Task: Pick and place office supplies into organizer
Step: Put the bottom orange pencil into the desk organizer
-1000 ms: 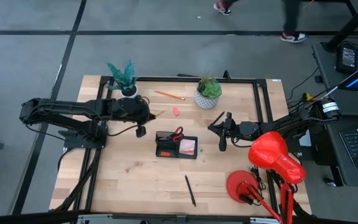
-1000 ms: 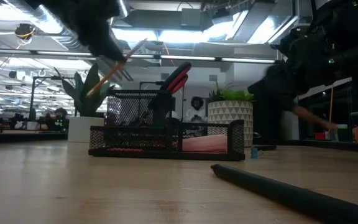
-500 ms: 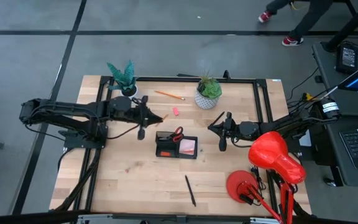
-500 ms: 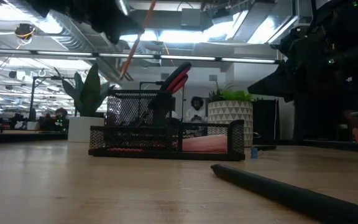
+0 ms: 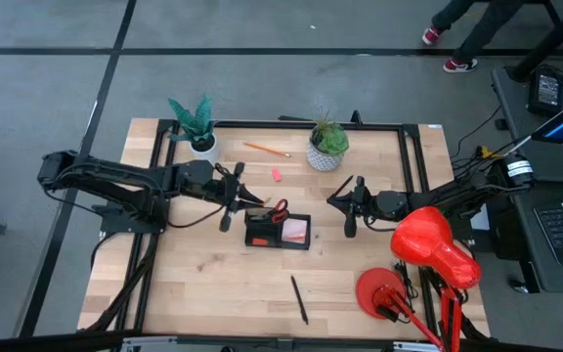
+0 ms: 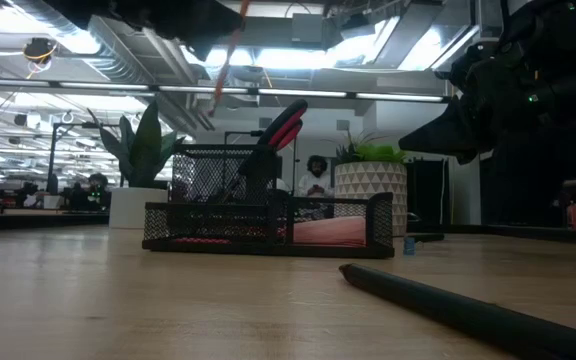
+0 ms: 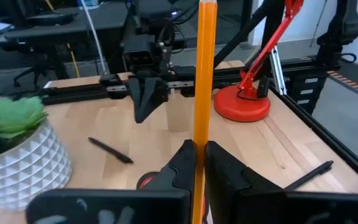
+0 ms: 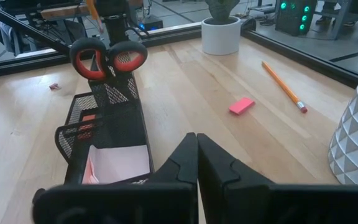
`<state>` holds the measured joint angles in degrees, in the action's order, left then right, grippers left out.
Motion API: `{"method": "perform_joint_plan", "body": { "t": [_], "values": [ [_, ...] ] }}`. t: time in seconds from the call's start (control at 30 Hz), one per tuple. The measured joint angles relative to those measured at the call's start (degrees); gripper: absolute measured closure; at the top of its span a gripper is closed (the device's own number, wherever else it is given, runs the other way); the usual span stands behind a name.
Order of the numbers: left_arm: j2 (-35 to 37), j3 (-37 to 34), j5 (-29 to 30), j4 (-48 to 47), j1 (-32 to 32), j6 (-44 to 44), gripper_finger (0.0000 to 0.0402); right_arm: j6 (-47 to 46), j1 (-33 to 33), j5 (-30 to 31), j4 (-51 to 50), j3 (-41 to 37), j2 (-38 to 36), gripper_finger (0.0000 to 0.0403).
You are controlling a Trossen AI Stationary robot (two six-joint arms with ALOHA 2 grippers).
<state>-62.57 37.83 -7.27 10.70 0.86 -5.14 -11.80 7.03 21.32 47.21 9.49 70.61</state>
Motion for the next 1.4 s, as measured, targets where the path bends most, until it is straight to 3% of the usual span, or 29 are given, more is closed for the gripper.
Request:
{"method": "perform_joint_plan", "body": {
  "t": [0.57,0.77,1.07,1.17,1.4],
  "values": [
    [-11.21,0.02,2.42,4.8,-0.08,3.94,0.0387,0.0,0.0,0.0,0.1,-0.01,0.0,0.0398],
    [-11.72,-0.28,2.52,4.45,0.51,4.49,0.0387,-0.4,0.0,-0.14,0.1,0.0,0.0,0.0398],
    [-8.46,-13.24,1.38,23.91,1.82,9.04,0.0387,-2.92,0.59,-3.43,-0.17,0.0,0.0,0.0398],
    [-8.36,-13.69,-1.84,23.97,1.92,9.0,0.0387,-3.88,0.72,-3.43,-0.29,0.0,0.0,0.0398],
    [-10.33,-13.76,-0.99,21.01,1.96,8.22,0.0386,-6.82,0.72,-3.43,-0.34,0.0,0.0,0.0398]
  ]
}}
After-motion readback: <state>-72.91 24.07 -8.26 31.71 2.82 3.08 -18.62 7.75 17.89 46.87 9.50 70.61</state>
